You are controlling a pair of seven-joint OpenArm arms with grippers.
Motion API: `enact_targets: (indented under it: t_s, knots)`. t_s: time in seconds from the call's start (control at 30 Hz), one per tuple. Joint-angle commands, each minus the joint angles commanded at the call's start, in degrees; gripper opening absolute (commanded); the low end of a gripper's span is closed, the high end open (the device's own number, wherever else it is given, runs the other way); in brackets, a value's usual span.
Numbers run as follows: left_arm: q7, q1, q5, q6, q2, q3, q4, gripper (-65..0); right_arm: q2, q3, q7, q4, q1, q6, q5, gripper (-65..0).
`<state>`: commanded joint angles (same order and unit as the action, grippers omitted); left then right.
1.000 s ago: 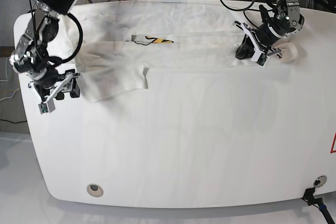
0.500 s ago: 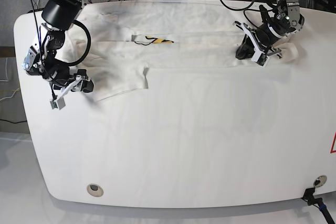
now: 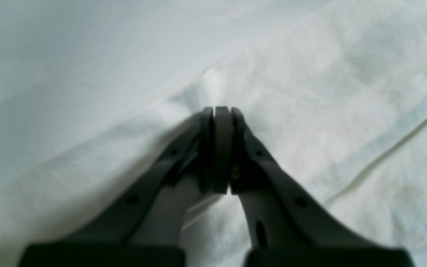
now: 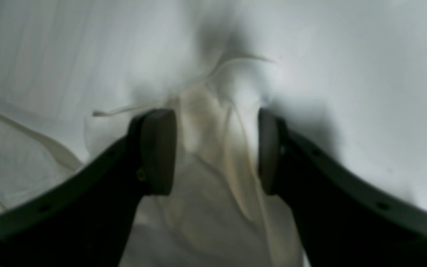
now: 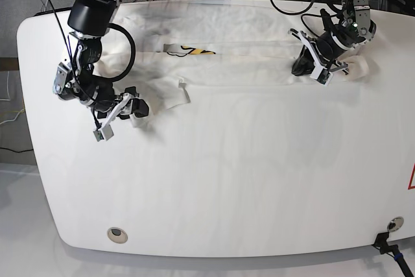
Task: Fold the T-shirt properly
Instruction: 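Grasp the hanging sleeve with the right gripper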
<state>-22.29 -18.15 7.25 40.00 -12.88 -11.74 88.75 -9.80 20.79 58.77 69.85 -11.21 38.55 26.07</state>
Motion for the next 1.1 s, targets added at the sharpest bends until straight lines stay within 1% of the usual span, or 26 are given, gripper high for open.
enact_targets:
  t_s: [0.13,0.17,0.23,0.37,0.43,0.5,0.6,0.7,0.83,0.9,1.1]
  knots:
    - [0.00,0.09,0.00,0.00,0.00,0.00,0.00,-65.0,0.00,-1.85,0.00,0.00,0.09,0.00,0.00,-32.8]
    - [0.00,0.53,0.00,0.00,0.00,0.00,0.00,-65.0,0.00,-1.85,0.00,0.00,0.09,0.00,0.00,-34.4]
    - [0.00,0.70,0.00,0.00,0.00,-0.09,0.00,-65.0,0.00,-1.85,0.00,0.09,0.09,0.00,0.00,-41.9]
    - [0.00,0.79,0.00,0.00,0.00,-0.09,0.00,-65.0,0.00,-1.85,0.09,0.18,-0.18,0.00,0.00,-64.9]
    - [0.00,0.79,0.00,0.00,0.00,-0.09,0.00,-65.0,-0.09,-1.85,1.05,1.49,-0.09,0.00,0.18,-65.0]
    - [0.00,0.79,0.00,0.00,0.00,-0.09,-0.09,-65.0,-0.18,-1.85,2.46,5.19,0.62,0.00,2.02,-65.0]
    - [0.00,0.79,0.00,0.00,0.00,-0.09,-0.09,-65.0,-0.35,-1.76,7.21,11.08,2.02,0.00,7.74,-65.0]
    - [0.00,0.79,-0.09,0.00,0.00,-0.09,-0.09,-65.0,-0.44,-1.67,12.31,17.32,3.69,-0.35,12.13,-65.0]
    - [0.00,0.79,-0.18,0.00,0.00,-0.09,-0.09,-65.0,-0.35,-1.58,16.79,24.97,7.56,-0.44,17.67,-65.0]
    - [0.00,0.79,-0.18,0.00,0.00,-0.09,-0.09,-65.0,-0.35,-1.58,16.97,28.04,10.20,-0.44,19.34,-65.0]
    - [0.00,0.79,-0.18,0.00,0.00,-0.09,-0.26,-65.0,-0.35,-1.58,17.32,35.34,18.29,-0.44,19.60,-65.0]
